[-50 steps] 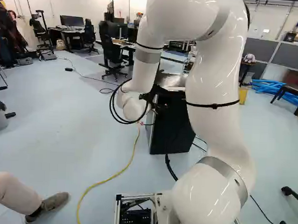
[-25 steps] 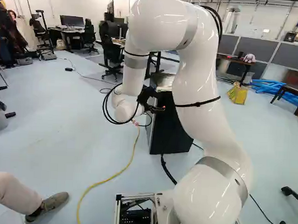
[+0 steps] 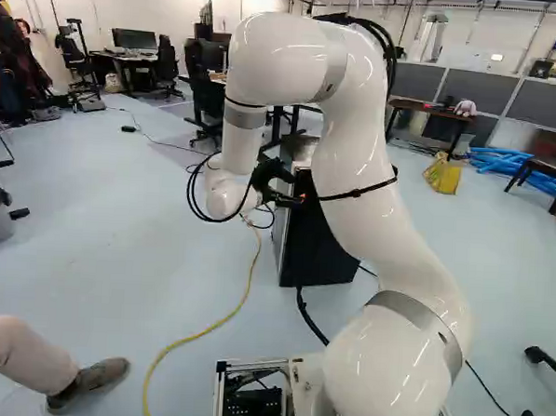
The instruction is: Grab a drink from the fridge
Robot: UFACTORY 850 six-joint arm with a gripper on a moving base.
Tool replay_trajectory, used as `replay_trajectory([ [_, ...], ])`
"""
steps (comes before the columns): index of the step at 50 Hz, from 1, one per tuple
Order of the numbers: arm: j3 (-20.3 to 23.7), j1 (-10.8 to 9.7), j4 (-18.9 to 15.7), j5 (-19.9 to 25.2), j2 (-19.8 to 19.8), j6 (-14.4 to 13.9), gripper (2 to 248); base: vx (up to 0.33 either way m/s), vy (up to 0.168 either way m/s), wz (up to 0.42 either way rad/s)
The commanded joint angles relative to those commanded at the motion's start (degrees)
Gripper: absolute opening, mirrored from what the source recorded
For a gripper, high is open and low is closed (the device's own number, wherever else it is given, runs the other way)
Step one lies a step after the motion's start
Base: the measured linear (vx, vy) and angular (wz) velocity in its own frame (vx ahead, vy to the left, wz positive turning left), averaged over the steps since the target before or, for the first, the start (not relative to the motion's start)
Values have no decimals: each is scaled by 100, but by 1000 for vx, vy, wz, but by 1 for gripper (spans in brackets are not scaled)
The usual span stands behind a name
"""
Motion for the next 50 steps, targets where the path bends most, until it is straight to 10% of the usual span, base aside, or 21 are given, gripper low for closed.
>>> replay_trajectory([
  [50, -248, -352, 0, 0, -136, 0, 247, 0, 0, 0],
])
